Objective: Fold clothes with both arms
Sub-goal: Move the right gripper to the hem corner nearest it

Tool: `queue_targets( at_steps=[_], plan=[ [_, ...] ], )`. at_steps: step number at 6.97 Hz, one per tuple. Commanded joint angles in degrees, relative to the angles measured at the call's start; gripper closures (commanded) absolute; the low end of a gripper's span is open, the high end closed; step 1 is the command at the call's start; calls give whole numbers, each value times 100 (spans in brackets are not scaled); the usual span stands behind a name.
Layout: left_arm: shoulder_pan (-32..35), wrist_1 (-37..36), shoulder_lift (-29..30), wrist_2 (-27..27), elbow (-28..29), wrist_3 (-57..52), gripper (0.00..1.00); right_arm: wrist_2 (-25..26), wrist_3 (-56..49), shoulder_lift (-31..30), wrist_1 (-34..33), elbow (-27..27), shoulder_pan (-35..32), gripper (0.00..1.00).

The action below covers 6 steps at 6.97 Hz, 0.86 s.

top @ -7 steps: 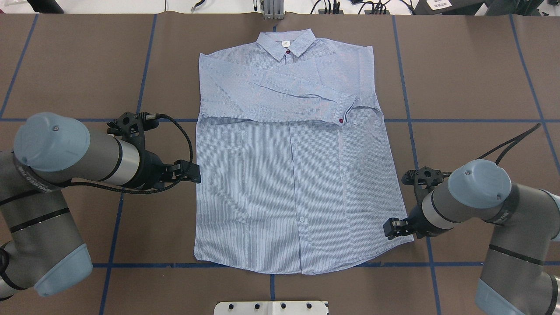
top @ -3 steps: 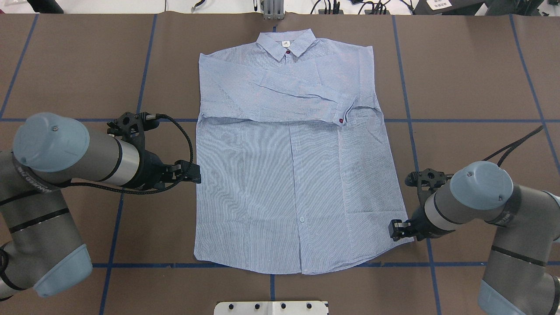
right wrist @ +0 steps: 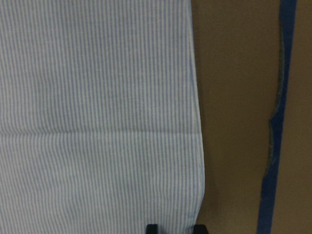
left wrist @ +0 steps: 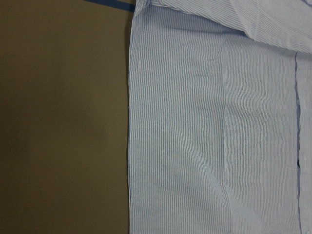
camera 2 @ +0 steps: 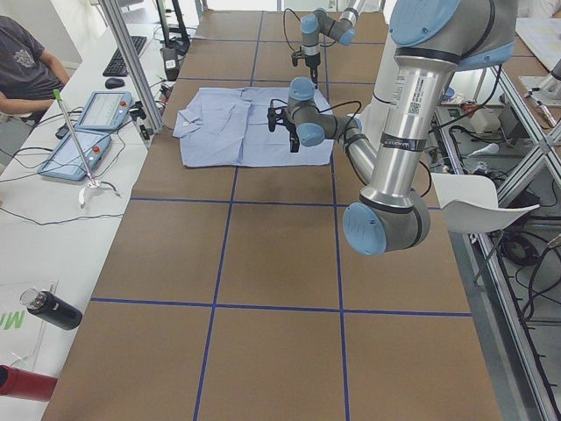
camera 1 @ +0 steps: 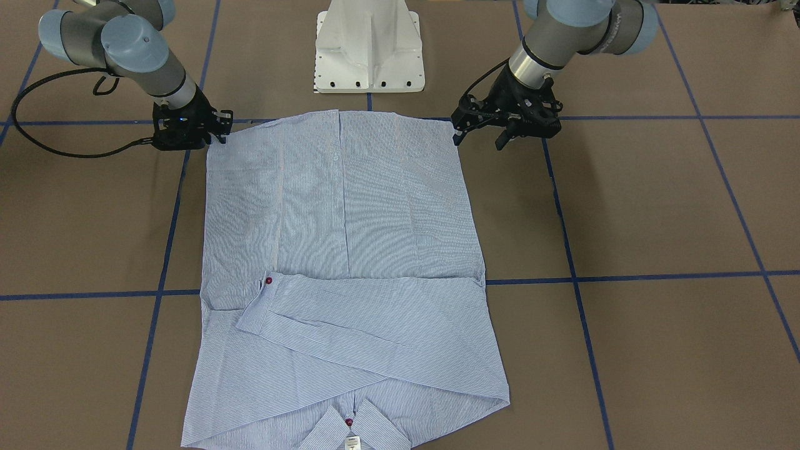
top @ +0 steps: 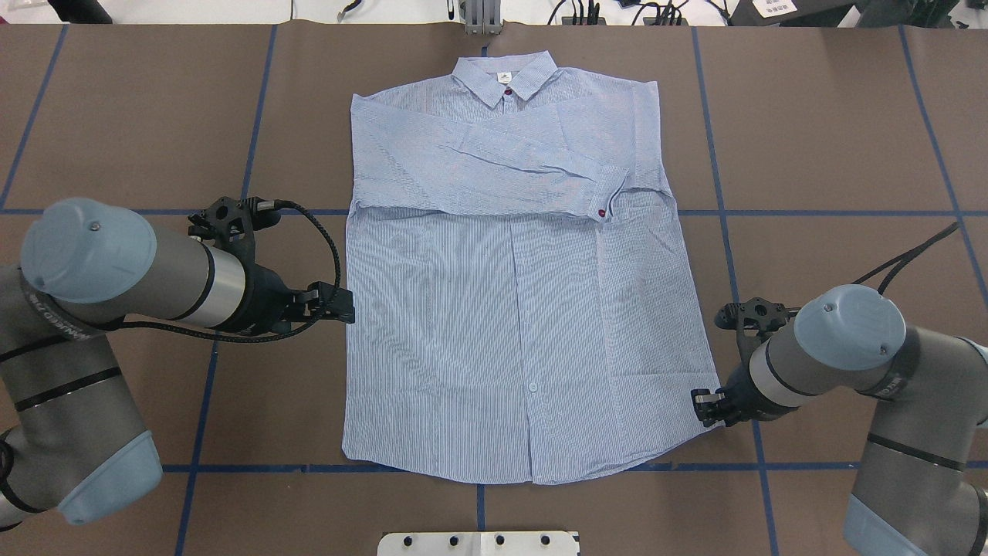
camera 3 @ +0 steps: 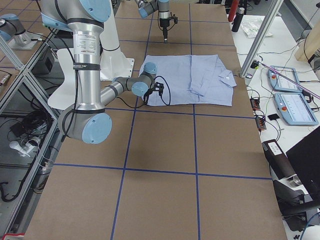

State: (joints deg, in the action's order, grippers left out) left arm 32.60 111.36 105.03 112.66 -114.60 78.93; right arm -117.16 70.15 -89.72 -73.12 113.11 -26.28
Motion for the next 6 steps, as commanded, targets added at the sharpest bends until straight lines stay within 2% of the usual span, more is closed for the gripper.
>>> queue_targets(
  at_steps=[1,3,4,6],
  plan=[
    [1,0,0,-7,-1,0,0,-9,-2,-71,17,18,0,68],
    [1,-9,-9,-7,8,0,0,0,-2,-194,26,44,0,65],
    [1,-9,-9,-7,-1,0,0,0,-2,-204,17,44,0,58],
    [1,-9,-26,-24,-1,0,0,0,7,-195,17,44,35,59]
  ],
)
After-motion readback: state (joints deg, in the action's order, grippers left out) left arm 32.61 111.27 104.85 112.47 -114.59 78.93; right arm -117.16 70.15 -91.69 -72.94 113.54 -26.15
